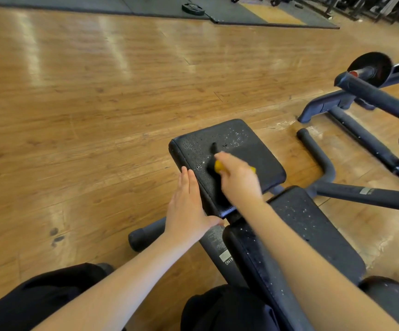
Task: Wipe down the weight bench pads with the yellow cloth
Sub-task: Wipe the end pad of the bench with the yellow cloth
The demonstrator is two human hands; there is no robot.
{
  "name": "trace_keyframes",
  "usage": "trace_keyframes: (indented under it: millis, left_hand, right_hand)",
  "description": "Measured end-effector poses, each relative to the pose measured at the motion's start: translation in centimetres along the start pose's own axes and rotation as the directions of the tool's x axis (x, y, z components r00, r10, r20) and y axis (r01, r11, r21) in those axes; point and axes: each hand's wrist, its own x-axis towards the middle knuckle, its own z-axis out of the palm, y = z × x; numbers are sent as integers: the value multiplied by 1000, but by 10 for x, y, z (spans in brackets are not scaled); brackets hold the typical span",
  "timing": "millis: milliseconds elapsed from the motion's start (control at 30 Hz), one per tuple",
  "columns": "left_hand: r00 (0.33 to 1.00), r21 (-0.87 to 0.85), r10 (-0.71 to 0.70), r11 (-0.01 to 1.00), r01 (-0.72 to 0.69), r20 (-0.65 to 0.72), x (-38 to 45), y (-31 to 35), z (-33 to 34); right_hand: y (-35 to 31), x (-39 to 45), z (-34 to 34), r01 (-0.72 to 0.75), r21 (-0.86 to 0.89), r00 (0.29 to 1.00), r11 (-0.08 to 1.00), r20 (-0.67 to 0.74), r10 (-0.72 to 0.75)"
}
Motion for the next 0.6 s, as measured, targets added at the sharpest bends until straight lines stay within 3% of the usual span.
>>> trace_keyframes:
  millis: [100,367,500,600]
  left_hand:
    - [1000,-41,-23,999,23,-8,-2,0,0]
    - [998,-88,-65,994,66,17,0,1,0]
    - [998,-74,-48,996,50,35,-1,-1,0]
    - [998,-70,-48,996,51,43,-1,0,-1]
  right_hand:
    - [-18,-26,16,176,-36,982,984,77,-173]
    - [-2,-21,4,237,14,957,971,172,-236]
    - [27,9,-8,104,-11,987,994,127,-102]
    - [53,39,-30,-148,-26,989,989,26,148]
